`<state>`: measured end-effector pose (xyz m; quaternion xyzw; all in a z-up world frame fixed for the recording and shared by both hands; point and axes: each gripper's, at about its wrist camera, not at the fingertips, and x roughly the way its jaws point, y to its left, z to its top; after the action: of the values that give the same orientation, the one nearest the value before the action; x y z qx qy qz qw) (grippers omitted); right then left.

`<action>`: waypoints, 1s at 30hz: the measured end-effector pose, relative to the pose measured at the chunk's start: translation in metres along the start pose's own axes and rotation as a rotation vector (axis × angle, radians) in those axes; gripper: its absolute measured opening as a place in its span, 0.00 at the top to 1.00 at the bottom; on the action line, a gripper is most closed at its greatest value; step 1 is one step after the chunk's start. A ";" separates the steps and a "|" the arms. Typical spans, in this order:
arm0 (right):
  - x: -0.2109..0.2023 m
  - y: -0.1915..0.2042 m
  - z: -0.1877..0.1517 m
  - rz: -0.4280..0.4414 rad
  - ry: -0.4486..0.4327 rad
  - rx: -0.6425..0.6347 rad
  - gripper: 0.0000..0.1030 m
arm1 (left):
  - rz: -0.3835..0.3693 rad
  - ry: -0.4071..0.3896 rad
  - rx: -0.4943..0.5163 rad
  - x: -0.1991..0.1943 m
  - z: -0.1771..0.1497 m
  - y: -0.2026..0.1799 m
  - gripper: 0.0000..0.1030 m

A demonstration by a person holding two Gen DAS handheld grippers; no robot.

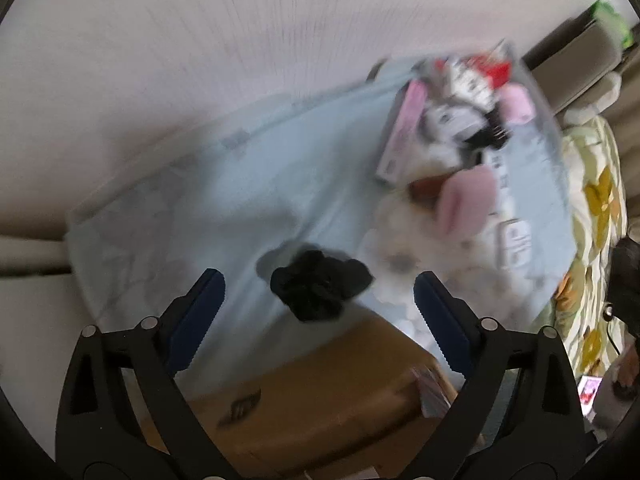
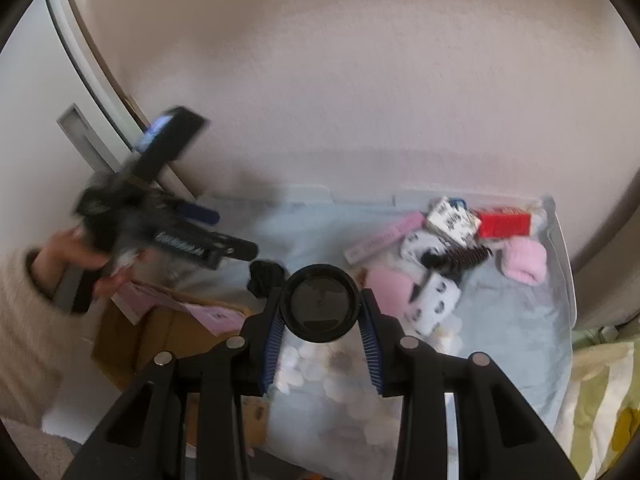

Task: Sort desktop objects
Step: 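Grasp the black scrunchie with the left gripper while the right carries the black cap, then drop the black scrunchie and black cap into the cardboard box with both grippers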

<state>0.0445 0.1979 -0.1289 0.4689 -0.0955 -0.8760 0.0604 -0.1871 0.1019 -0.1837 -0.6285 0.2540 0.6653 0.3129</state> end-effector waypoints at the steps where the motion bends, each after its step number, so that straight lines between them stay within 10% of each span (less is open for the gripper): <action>1: 0.002 -0.004 -0.003 -0.012 0.009 0.006 0.67 | 0.006 0.039 -0.009 0.013 0.005 0.003 0.07; 8: 0.012 -0.039 -0.032 -0.033 0.062 0.142 0.67 | 0.082 0.229 -0.040 0.080 0.003 0.004 0.08; 11: 0.013 -0.044 -0.036 -0.044 0.066 0.168 0.67 | 0.099 0.243 -0.020 0.093 0.001 0.000 0.26; 13: 0.013 -0.045 -0.036 -0.052 0.062 0.181 0.67 | 0.110 0.215 -0.001 0.090 0.001 -0.003 0.62; 16: 0.011 -0.044 -0.035 -0.052 0.056 0.197 0.67 | 0.104 0.190 0.007 0.079 0.002 -0.006 0.81; 30: -0.018 0.016 0.009 0.002 -0.032 0.026 0.67 | 0.139 -0.172 -0.115 -0.098 -0.045 0.027 0.85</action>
<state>0.0471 0.1868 -0.1062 0.4554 -0.1082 -0.8821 0.0534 -0.1749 0.0409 -0.0913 -0.5668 0.2308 0.7503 0.2501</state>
